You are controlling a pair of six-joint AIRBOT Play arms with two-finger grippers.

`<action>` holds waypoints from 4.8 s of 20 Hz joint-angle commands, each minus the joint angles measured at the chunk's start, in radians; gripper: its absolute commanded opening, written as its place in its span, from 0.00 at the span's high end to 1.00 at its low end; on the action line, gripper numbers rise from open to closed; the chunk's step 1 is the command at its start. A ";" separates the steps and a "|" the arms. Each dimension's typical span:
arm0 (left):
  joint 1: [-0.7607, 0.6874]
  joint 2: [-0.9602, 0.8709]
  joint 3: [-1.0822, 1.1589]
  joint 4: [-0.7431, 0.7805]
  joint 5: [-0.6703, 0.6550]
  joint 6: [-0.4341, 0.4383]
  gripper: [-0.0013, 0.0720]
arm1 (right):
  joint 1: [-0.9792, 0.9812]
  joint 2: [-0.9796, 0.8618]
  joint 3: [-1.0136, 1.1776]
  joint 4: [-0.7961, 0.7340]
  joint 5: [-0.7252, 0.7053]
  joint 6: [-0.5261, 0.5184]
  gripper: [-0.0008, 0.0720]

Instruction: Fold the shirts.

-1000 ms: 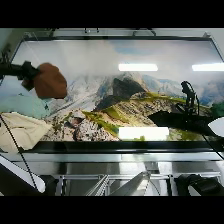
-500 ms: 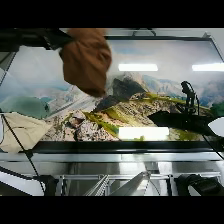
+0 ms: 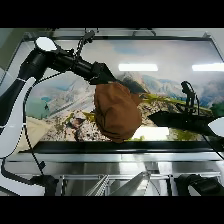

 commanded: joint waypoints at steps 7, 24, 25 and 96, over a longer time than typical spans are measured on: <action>0.180 -0.068 -0.028 0.334 -0.094 -0.062 0.03 | 0.001 0.000 0.000 0.001 0.000 0.000 0.96; 0.140 -0.380 -0.026 0.167 0.022 0.096 0.53 | -0.001 -0.091 -0.010 -0.051 0.076 0.156 0.60; 0.140 -0.380 -0.027 0.147 0.031 0.097 0.53 | -0.009 -0.108 -0.014 -0.076 0.077 0.174 0.54; 0.244 -0.282 -0.211 0.142 0.015 0.130 0.04 | -0.290 -0.654 0.062 0.074 0.220 -0.293 0.40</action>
